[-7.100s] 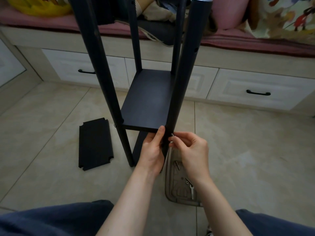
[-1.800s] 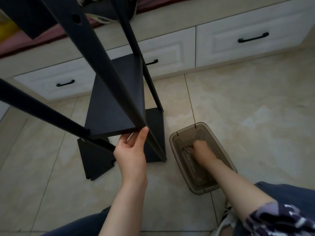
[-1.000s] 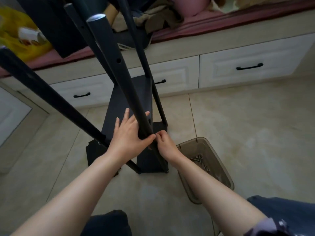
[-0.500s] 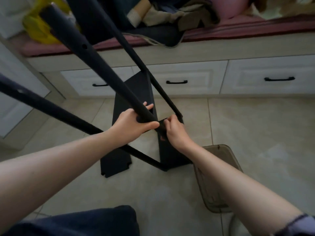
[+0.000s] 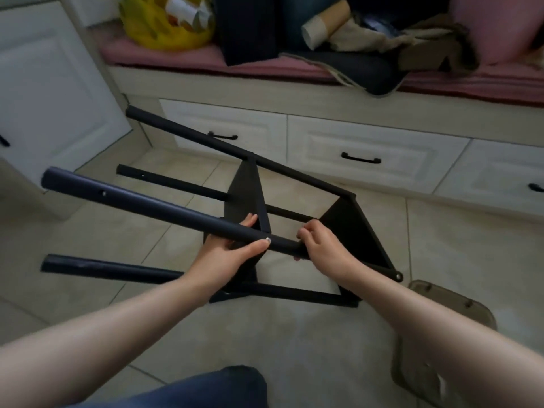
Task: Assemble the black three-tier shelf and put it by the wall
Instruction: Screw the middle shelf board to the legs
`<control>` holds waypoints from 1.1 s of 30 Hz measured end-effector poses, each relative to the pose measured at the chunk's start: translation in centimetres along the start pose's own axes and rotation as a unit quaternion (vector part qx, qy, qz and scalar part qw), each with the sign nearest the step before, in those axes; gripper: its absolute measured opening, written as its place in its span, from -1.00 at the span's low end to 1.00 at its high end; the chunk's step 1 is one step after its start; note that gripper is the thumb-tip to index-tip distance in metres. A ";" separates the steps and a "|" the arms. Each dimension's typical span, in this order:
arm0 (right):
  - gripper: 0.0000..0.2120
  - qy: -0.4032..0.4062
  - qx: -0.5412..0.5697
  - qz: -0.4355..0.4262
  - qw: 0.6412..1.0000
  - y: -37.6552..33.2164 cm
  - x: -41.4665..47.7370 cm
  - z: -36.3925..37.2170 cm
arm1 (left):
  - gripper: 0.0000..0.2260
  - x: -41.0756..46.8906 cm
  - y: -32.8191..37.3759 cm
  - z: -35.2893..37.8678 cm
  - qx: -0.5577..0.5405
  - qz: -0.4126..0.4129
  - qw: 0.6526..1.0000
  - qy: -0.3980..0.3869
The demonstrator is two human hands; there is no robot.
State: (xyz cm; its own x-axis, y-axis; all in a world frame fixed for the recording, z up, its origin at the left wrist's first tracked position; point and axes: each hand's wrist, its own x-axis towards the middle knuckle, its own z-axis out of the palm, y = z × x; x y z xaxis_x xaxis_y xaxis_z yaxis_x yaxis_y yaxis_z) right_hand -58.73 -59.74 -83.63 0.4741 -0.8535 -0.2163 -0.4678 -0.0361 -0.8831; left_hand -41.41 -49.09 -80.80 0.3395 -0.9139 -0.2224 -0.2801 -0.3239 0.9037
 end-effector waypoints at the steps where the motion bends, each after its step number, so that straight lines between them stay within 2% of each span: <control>1: -0.87 -0.008 -0.011 0.002 1.000 0.2 0.1 0.5 | -0.29 -0.1 -0.8 -0.2 -0.011 -0.004 1.000 -0.004; 7: -0.83 -0.040 -0.050 0.021 0.998 1.2 1.0 2.3 | -0.45 0.4 -4.9 -0.7 -0.069 -0.012 0.997 -0.017; 17: -0.84 -0.099 -0.081 0.067 0.989 1.9 4.4 2.8 | -0.41 2.6 -9.1 -0.4 -0.144 -0.009 0.989 -0.014; 21: -0.83 -0.112 -0.098 0.049 0.988 2.2 4.4 3.5 | -0.42 2.6 -10.3 -0.6 -0.178 -0.023 0.984 0.002; 33: -0.83 -0.067 -0.089 -0.023 0.994 4.8 3.3 6.5 | -0.39 2.4 -14.3 -0.2 -0.204 -0.057 0.977 0.033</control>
State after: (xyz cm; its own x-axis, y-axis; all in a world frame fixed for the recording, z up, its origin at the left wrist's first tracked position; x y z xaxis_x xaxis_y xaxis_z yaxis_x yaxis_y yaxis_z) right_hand -54.60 -59.33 -91.29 0.5871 -0.7725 -0.2421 -0.5621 -0.1737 -0.8086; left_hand -36.44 -46.63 -94.20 0.4080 -0.8556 -0.3186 0.1397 -0.2863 0.9479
